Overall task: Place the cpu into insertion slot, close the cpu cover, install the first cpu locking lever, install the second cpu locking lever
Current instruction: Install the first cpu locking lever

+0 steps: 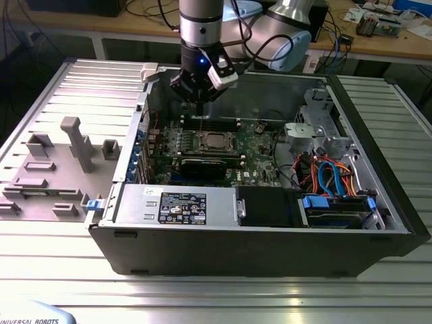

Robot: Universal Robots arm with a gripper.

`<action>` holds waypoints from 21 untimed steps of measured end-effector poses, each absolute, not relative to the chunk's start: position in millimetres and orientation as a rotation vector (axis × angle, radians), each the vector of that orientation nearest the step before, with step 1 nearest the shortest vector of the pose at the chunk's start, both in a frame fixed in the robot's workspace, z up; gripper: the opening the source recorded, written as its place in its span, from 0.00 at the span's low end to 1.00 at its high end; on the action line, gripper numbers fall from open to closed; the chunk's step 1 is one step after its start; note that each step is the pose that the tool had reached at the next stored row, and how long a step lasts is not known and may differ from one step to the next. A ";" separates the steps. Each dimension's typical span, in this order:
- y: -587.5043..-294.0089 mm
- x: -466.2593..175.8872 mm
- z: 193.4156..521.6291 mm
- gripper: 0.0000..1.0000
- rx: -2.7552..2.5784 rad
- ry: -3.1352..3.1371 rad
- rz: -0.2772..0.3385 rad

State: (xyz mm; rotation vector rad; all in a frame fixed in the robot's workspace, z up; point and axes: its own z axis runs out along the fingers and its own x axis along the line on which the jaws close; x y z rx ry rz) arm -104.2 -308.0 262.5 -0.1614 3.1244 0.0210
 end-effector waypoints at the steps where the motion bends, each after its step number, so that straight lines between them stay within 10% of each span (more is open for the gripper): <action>1: -308.0 -103.2 262.4 0.11 -0.161 3.124 0.021; 21: -308.0 -97.0 262.4 0.11 -0.160 3.124 0.021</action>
